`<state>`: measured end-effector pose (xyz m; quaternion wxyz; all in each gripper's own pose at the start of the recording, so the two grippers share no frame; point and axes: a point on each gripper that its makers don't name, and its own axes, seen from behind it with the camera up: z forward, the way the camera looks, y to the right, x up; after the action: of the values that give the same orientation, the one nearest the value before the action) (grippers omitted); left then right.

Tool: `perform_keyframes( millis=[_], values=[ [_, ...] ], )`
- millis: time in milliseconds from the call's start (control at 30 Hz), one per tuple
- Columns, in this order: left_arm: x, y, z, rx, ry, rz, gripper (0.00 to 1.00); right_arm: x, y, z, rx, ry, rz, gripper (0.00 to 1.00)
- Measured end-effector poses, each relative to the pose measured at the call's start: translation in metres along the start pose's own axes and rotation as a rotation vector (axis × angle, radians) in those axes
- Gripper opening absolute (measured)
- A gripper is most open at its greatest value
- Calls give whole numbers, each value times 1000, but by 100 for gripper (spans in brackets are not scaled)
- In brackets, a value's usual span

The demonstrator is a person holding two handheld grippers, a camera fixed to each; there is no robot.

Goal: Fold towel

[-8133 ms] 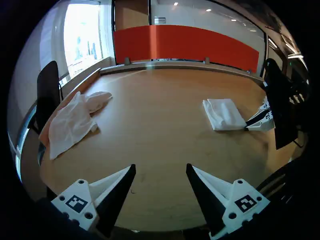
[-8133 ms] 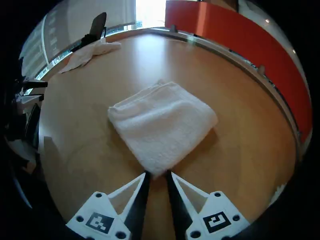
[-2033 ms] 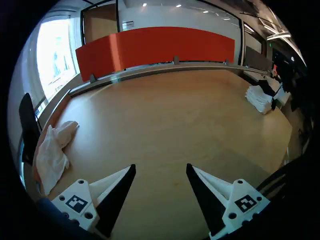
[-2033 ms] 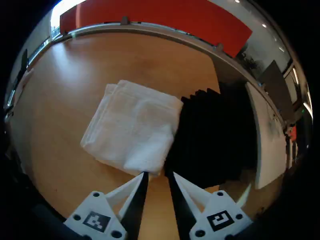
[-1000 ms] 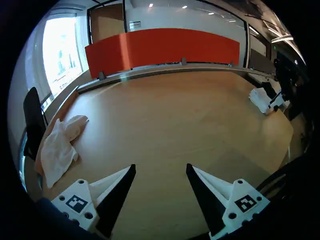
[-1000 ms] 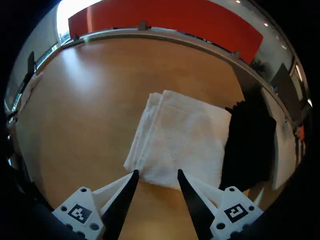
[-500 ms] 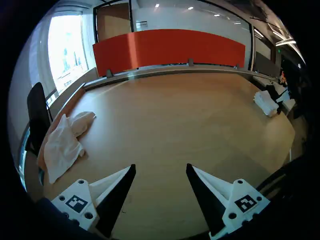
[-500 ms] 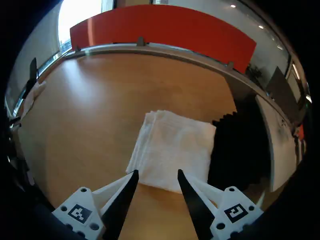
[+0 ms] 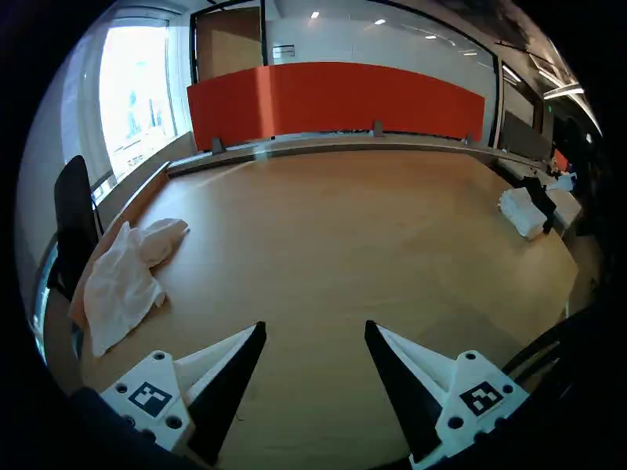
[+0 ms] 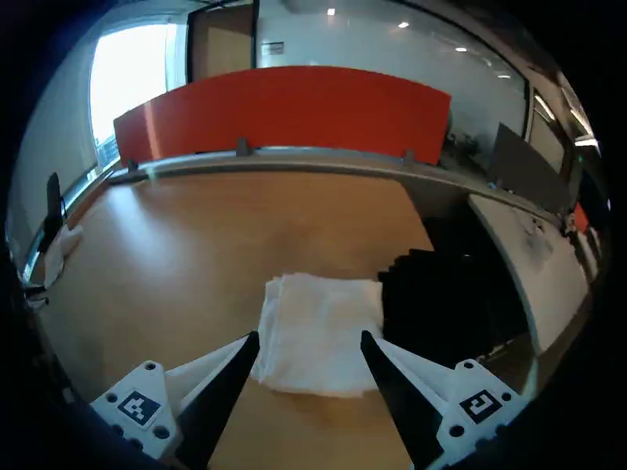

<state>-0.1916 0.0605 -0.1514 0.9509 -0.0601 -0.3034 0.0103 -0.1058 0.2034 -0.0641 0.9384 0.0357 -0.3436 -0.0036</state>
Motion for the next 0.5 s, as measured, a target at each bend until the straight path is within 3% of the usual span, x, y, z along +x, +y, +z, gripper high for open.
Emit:
perform_keyframes(
  millis=[233,500],
  values=[
    [8,-2,-1,3,16,-9,94,28,6,-8,-36,133,70,100],
    [13,-2,-4,4,26,-14,94,79,11,-35,-90,354,104,100]
  ],
)
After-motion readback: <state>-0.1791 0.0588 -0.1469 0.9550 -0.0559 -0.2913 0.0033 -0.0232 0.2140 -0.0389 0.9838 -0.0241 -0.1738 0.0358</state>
